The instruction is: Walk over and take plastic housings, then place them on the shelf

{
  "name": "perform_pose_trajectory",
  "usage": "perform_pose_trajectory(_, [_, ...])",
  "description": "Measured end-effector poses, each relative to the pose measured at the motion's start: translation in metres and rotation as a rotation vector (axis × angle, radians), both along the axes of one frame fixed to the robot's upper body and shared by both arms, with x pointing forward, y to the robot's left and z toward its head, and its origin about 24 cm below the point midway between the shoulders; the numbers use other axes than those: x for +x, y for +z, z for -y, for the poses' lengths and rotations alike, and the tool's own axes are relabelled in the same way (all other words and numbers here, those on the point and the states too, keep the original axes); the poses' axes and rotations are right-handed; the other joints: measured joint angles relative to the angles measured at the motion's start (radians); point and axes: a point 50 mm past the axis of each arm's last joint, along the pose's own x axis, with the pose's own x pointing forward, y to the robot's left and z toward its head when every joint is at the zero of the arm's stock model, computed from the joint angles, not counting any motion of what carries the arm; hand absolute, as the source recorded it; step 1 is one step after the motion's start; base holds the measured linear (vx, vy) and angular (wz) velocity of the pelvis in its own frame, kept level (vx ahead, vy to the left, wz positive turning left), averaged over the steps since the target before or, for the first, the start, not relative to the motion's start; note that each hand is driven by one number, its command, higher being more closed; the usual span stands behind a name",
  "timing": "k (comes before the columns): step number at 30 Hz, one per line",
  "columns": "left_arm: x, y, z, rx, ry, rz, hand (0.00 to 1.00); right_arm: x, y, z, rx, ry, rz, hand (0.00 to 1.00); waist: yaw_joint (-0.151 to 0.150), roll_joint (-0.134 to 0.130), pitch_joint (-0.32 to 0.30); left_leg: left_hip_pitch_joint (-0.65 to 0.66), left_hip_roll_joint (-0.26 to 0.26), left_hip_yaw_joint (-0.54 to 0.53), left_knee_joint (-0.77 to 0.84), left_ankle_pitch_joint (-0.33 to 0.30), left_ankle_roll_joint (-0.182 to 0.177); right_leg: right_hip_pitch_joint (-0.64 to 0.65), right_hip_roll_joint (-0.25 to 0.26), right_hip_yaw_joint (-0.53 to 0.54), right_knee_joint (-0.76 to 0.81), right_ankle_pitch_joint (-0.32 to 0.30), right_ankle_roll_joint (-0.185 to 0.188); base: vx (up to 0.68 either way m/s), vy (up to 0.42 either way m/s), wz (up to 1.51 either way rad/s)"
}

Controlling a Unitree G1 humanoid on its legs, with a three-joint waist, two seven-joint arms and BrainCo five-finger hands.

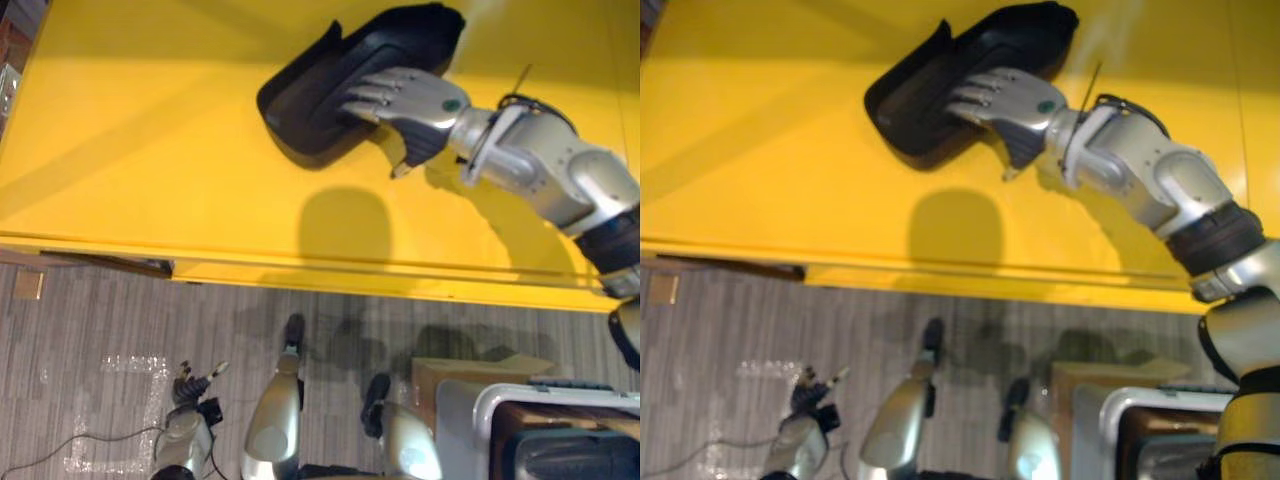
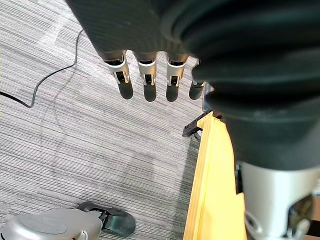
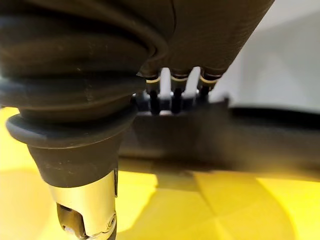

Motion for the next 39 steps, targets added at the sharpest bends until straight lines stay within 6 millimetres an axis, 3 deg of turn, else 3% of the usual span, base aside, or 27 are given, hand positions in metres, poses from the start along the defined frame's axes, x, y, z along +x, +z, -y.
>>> perform_pose_trajectory(14, [0.000,-0.002,0.001,-0.009,-0.003,-0.027,0.00,0.015,-0.001,-0.003,-0.079,-0.081,0.051,1.00,0.019,0.000,0.000,0.000,0.002,-0.004,0.000,0.005,0.001,0.002,0.001,-0.005,0.002,0.000,0.000,0.00,0.000,0.00])
perform_pose_trajectory(22, [-0.001,-0.002,0.001,-0.006,-0.001,-0.030,0.00,0.017,-0.004,0.003,-0.212,-0.025,0.188,1.00,0.019,0.000,0.000,0.000,0.004,-0.004,0.000,0.005,0.000,0.002,-0.001,-0.005,0.002,0.000,0.000,0.00,0.000,0.00])
perform_pose_trajectory(31, [0.000,-0.001,-0.001,-0.005,-0.007,-0.027,0.00,0.013,-0.007,0.017,-0.313,0.038,0.211,1.00,0.020,-0.002,-0.001,-0.001,0.006,0.000,0.000,0.006,0.000,0.002,0.000,-0.004,0.000,0.001,0.000,0.00,0.000,0.00])
perform_pose_trajectory(39, [0.000,0.000,-0.002,-0.003,-0.014,-0.024,0.00,0.016,-0.006,0.044,-0.337,-0.061,0.156,1.00,0.019,-0.003,-0.002,0.000,0.013,0.002,0.000,0.008,-0.003,0.003,0.005,-0.004,0.000,0.002,0.000,0.00,0.000,0.00])
